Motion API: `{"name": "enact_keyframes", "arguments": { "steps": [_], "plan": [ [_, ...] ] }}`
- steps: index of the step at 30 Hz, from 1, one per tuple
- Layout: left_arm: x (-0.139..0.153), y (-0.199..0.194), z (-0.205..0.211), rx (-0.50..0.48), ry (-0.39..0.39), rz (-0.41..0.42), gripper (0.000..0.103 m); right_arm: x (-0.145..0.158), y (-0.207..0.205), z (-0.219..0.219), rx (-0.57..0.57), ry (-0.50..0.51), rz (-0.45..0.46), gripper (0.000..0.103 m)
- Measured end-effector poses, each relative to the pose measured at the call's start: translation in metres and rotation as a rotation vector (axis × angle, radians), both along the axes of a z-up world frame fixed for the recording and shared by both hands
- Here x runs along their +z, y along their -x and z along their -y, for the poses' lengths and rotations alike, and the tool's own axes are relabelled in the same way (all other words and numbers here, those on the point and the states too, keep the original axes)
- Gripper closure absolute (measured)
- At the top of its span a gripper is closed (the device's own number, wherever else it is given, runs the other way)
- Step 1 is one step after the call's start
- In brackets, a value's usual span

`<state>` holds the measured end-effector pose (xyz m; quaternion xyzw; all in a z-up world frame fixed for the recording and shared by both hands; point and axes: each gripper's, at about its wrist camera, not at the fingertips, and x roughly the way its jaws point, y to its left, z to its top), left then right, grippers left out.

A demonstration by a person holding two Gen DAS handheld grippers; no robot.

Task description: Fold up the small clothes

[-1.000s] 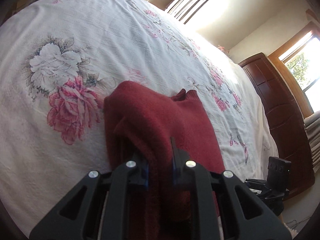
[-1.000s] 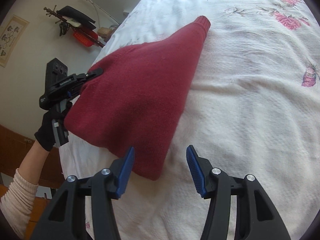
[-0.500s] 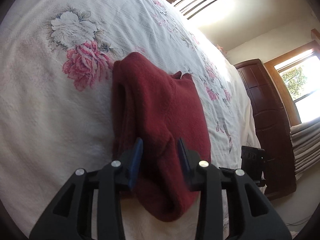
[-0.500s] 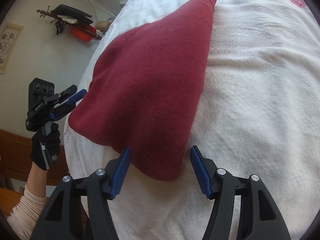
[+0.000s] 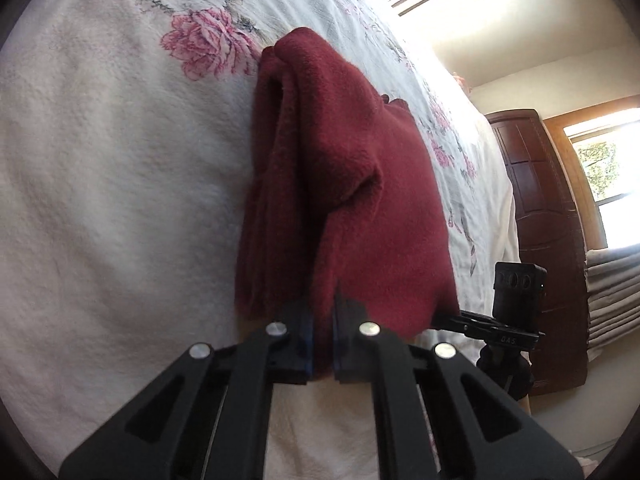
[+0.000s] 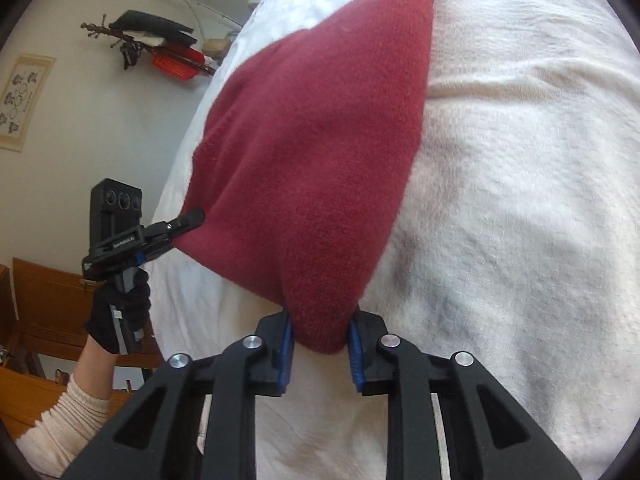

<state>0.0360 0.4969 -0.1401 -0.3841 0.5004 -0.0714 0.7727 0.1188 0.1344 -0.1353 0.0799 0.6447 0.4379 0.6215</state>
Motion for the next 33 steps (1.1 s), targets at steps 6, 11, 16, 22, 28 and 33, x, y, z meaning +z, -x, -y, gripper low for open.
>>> {"name": "enact_keyframes", "arguments": {
  "steps": [6,11,16,22,28,33],
  "plan": [
    [-0.01,-0.004,0.002,-0.027,0.008,-0.002,0.093,-0.013,0.0,-0.006,0.026,0.036,-0.015,0.072],
    [0.028,0.002,-0.014,-0.018,-0.005,0.069,0.075,0.024,-0.006,-0.001,0.065,0.06,0.119,0.036],
    [0.048,-0.037,-0.023,-0.009,-0.084,0.101,0.069,0.034,-0.026,0.009,0.018,0.069,0.172,0.036],
    [0.029,-0.092,-0.026,0.056,-0.032,0.072,0.093,0.029,-0.031,0.011,-0.009,0.056,0.149,0.037],
    [0.026,-0.093,-0.033,0.091,-0.132,0.077,0.096,0.022,-0.022,0.002,-0.002,0.065,0.155,0.038],
    [0.019,-0.082,-0.037,0.062,-0.099,0.073,0.09,0.024,-0.021,0.006,0.001,0.069,0.155,0.038]
  ]
}}
